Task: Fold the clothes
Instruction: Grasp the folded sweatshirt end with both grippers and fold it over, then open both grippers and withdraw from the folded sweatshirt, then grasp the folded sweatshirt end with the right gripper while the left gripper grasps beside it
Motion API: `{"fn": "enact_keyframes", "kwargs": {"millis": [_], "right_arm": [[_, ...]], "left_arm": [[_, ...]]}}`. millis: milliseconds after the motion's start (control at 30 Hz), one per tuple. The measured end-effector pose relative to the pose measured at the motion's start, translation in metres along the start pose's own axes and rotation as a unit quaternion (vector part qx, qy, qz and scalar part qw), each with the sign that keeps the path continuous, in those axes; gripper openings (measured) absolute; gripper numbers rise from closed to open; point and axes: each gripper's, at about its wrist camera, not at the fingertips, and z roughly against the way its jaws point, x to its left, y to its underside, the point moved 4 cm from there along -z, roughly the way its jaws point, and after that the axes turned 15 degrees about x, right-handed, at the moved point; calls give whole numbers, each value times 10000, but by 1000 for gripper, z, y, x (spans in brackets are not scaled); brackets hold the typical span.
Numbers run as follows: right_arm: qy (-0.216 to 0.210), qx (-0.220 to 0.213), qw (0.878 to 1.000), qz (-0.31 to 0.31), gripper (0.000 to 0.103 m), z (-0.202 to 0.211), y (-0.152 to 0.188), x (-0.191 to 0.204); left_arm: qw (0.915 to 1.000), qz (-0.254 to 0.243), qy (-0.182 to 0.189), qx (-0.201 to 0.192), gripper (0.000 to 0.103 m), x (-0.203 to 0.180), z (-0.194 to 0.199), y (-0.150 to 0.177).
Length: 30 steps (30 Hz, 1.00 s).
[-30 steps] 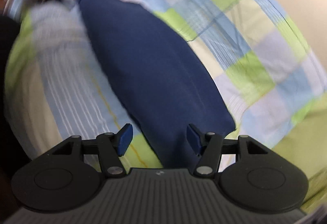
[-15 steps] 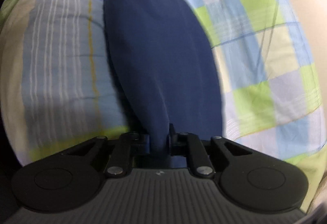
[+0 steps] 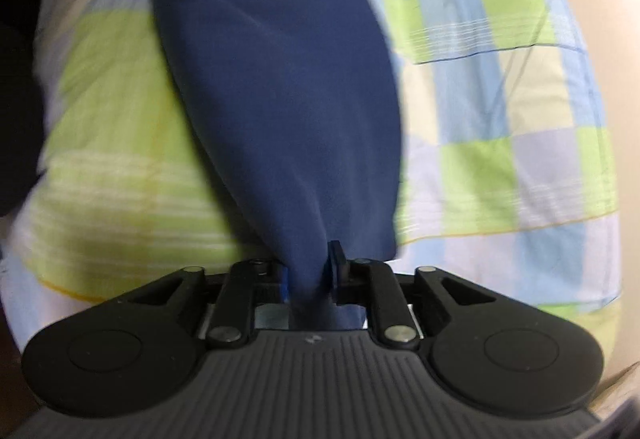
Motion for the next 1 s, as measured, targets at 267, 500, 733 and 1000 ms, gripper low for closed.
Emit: {"fn": "enact_keyframes", "kwargs": {"millis": [267, 500, 733, 1000], "right_arm": [[81, 44, 9882, -1530, 31, 64, 7, -6], [-354, -1479, 9760, -1557, 53, 142, -108, 31], [-805, -1781, 9708, -1394, 55, 147, -176, 41], [-9, -1215, 9905, -650, 57, 131, -218, 60]], "left_arm": [[9982, 381, -467, -14, 30, 19, 41, 57], [9934, 802, -800, -160, 33, 38, 46, 98], [9893, 1121, -792, -504, 44, 49, 35, 114], [9845, 1352, -769, -807, 44, 74, 8, 130]]}}
